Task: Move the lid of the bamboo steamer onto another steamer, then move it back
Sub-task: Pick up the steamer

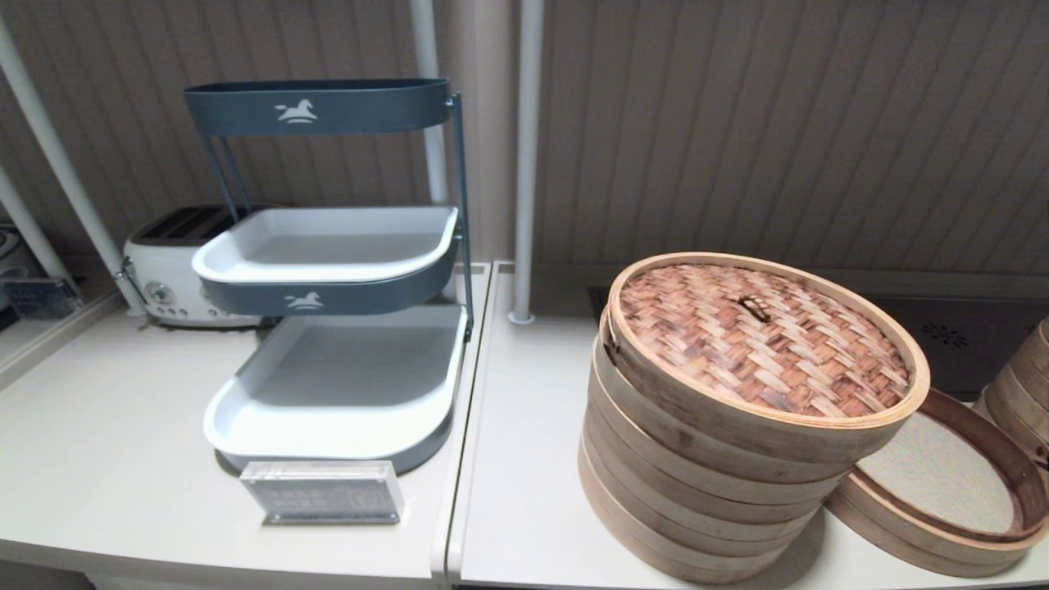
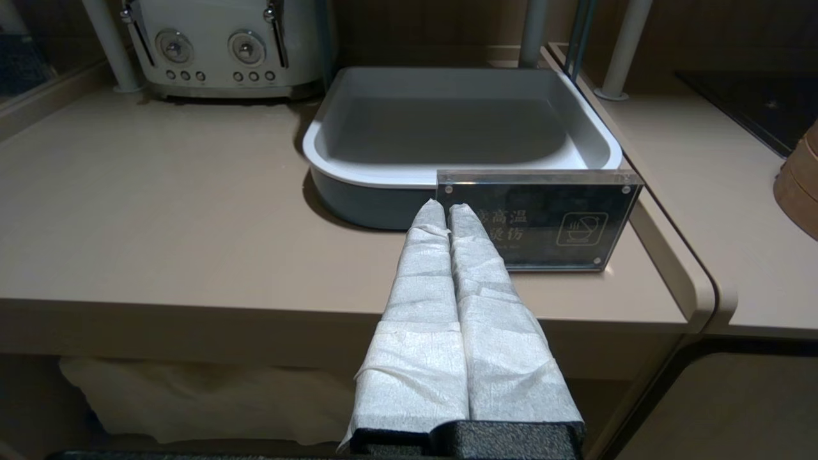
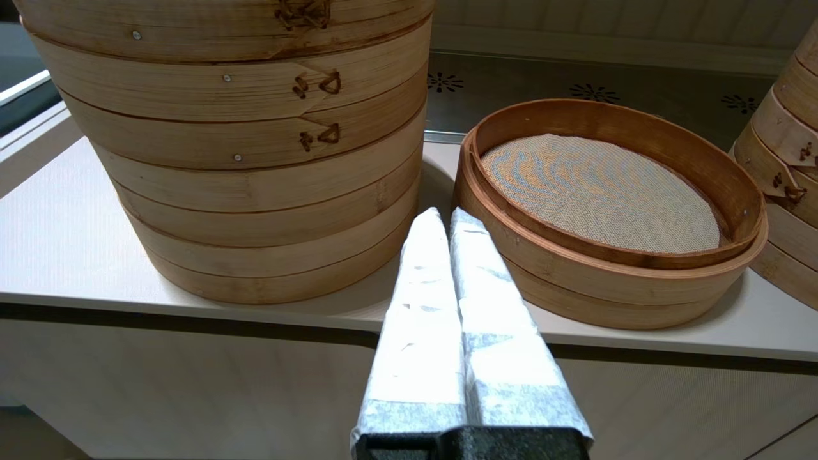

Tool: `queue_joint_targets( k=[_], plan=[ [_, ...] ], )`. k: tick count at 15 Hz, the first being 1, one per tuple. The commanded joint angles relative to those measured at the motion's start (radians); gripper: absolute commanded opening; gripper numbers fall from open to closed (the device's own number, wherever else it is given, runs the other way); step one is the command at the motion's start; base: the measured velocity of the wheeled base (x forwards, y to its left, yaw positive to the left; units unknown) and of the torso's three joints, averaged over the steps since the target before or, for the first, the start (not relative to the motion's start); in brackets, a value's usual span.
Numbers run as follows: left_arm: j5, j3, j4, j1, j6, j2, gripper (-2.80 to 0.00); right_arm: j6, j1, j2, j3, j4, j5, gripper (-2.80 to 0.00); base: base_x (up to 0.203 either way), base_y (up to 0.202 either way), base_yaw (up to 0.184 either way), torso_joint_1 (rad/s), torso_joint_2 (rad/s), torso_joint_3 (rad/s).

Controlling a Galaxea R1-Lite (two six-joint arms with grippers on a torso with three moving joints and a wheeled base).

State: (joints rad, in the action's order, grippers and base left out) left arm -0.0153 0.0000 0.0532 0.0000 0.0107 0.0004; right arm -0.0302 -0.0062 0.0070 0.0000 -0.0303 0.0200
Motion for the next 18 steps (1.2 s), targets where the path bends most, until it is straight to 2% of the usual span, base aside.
queue_joint_targets(
  k=[1,4,8,12,18],
  plan=[
    [0.0,0.028,0.0,0.0,0.0,0.0,-2.8,-0.004,0.0,0.002,0.023,-0.005,0.0,-2.8,0.0,0.0,0.0,0.0,0.0,0.0],
    [0.0,0.028,0.0,0.0,0.0,0.0,-2.8,-0.01,0.0,0.0,0.008,0.007,0.001,-2.8,0.0,0.0,0.0,0.0,0.0,0.0],
    [0.0,0.028,0.0,0.0,0.0,0.0,-2.8,-0.01,0.0,0.033,-0.177,0.125,0.015,-2.8,0.0,0.0,0.0,0.0,0.0,0.0],
    [0.0,0.028,0.0,0.0,0.0,0.0,-2.8,-0.008,0.003,0.265,-0.392,0.158,0.023,-2.8,0.0,0.0,0.0,0.0,0.0,0.0],
    [0.0,0.028,0.0,0.0,0.0,0.0,-2.8,0.002,0.042,0.732,-0.849,0.172,0.026,-2.8,0.0,0.0,0.0,0.0,0.0,0.0]
  ],
)
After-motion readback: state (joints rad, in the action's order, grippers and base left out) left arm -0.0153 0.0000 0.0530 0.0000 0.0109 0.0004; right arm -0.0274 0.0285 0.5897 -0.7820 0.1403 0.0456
